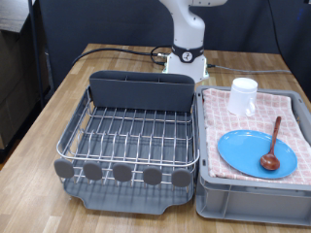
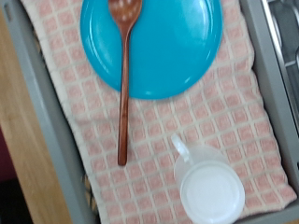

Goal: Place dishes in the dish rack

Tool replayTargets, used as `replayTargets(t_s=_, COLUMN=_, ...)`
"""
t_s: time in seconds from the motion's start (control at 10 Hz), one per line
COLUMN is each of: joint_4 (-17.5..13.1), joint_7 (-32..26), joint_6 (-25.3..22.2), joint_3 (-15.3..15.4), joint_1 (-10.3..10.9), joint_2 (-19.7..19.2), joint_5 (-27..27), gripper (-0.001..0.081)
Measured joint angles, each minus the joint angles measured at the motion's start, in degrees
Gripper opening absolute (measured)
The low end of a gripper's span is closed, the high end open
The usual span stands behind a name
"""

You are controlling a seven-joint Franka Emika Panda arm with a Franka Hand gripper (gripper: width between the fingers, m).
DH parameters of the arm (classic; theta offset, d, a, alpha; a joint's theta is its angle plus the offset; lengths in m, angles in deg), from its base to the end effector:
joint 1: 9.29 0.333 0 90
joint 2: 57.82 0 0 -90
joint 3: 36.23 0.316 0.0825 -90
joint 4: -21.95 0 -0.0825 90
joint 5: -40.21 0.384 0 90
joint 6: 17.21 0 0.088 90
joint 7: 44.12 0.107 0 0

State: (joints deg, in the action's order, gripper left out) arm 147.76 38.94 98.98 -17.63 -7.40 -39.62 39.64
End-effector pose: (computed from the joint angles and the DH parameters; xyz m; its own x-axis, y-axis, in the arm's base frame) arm 0.4428 0.1772 0.5205 0.4463 -0.8862 0.1242 -0.8800 -0.4599 -0.1185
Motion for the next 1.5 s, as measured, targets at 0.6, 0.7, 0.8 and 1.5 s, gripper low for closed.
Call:
replayTargets(t_s=0.6, joint_4=1.4, joint_7=9.5, joint_6=11.5, joint_3=3.6, joint_1=-0.2, joint_2=-9.9, joint_5=-5.9, gripper=0.0803)
replayTargets(t_s=0.7, joint_4=1.3, joint_7=9.5, joint_6=11.4, joint_3=3.6, joint_1=-0.2, joint_2=-9.8, joint_5=-5.9, gripper=0.0803)
replayTargets(t_s=0.8, joint_4=1.3, joint_7=9.5, joint_6=11.4, joint_3=3.6, joint_1=-0.2, joint_2=-9.9, joint_5=-6.6, gripper=0.0803)
replayTargets(t_s=1.5, joint_4=4.6, joint_7=8.3, joint_6=22.6, joint_3=3.8, joint_1=-0.1, joint_2=-16.8, joint_5=-12.6, gripper=0.0803)
